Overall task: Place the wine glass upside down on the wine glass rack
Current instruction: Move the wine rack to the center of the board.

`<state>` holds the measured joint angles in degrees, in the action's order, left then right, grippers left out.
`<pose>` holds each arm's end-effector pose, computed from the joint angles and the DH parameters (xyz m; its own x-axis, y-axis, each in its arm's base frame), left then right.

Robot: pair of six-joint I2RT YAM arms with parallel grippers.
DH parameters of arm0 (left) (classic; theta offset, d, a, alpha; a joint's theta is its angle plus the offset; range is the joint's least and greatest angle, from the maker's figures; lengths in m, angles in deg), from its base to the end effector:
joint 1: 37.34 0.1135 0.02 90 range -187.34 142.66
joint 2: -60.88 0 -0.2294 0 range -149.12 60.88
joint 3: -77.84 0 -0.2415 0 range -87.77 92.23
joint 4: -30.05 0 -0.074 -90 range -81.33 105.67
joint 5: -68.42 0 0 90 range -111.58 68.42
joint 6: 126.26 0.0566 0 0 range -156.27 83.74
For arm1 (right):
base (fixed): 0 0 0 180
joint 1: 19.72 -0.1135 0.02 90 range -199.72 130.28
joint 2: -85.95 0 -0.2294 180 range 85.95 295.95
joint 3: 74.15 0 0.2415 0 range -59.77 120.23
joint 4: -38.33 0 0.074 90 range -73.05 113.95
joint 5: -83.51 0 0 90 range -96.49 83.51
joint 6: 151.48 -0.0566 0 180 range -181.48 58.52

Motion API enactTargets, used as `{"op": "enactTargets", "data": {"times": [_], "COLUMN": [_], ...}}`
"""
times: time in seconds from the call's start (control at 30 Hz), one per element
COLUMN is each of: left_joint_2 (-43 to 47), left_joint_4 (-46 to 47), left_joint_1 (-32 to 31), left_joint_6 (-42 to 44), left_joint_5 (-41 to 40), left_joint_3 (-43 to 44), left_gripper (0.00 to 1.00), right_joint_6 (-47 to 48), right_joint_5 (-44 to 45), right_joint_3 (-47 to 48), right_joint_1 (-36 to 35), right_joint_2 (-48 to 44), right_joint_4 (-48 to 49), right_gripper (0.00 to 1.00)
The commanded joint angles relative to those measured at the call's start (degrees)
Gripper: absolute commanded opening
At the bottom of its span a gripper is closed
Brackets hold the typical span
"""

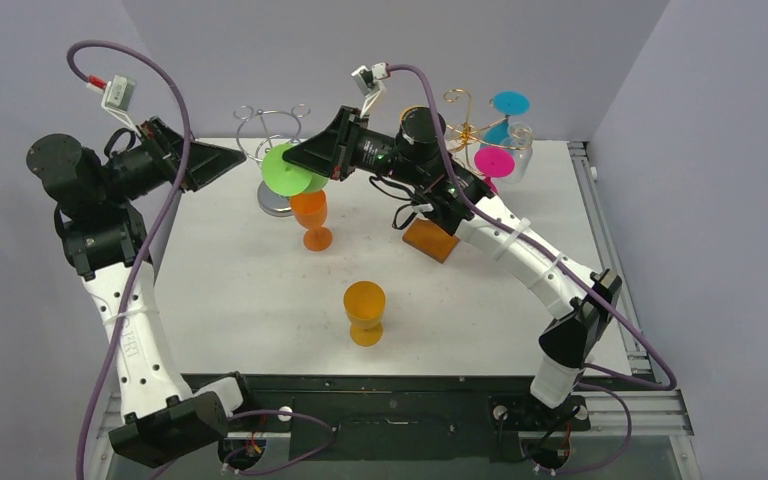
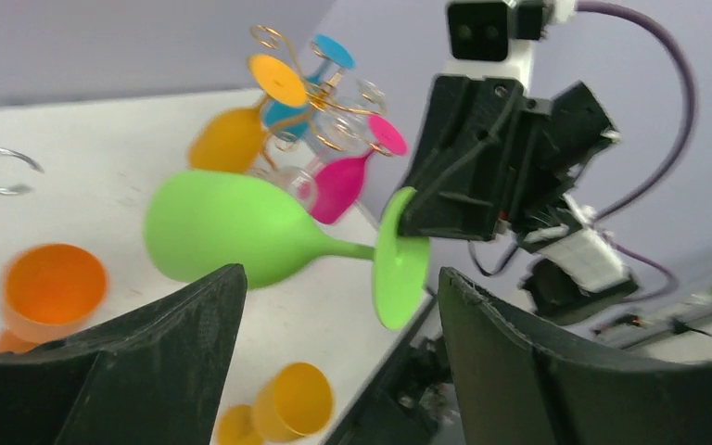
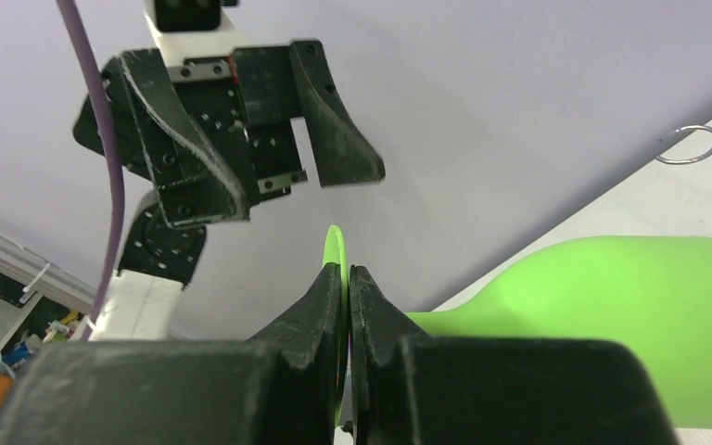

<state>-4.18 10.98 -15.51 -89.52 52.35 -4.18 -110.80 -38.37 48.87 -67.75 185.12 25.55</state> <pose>0.2180 0.0287 0.4742 -0.4786 -0.4307 -0.7651 0.6346 0.4326 -0.6405 0.2434 0.3153 0.4611 -0.6580 0.2315 -0.7166 -0.7348 0.0107 0.6782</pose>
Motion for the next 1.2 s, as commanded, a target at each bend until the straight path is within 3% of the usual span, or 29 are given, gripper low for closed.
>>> {"op": "enactTargets", "data": {"times": [0.0,0.07,0.17,0.33,0.43,0.57,1.17], "left_joint_2": [-3.98,-8.37,-15.21,-21.49,-25.16,-30.30,-46.16], "left_joint_4": [-16.05,-23.49,-27.14,-24.65,-21.51,-19.02,-13.00], "left_joint_1": [-0.13,-3.02,-8.14,-15.71,-17.41,-19.22,-23.09], "left_joint_6": [18.61,28.32,35.28,44.11,46.15,47.90,48.09], "left_joint_5": [-9.29,-19.52,-32.55,-48.12,-53.42,-56.87,-59.30], "left_joint_3": [10.71,14.82,18.83,20.09,19.44,20.48,29.96], "left_gripper": [0.74,0.74,0.78,0.80,0.75,0.68,0.63], "right_joint_6": [1.61,2.07,3.92,5.37,7.18,8.11,5.58], "right_joint_5": [1.31,1.30,2.17,5.15,7.42,8.39,6.25], "right_joint_3": [-1.12,-2.53,-4.75,-11.26,-14.29,-16.73,-26.23], "right_joint_1": [0.09,-0.15,-0.83,-1.08,-1.04,-0.97,3.48], "right_joint_2": [-2.45,-4.29,-7.12,-13.53,-17.13,-20.75,-25.33], "right_joint_4": [2.75,2.46,0.33,-0.95,-3.37,-4.46,-1.29], "right_gripper": [0.00,0.00,0.00,0.00,0.00,0.00,0.00]}}
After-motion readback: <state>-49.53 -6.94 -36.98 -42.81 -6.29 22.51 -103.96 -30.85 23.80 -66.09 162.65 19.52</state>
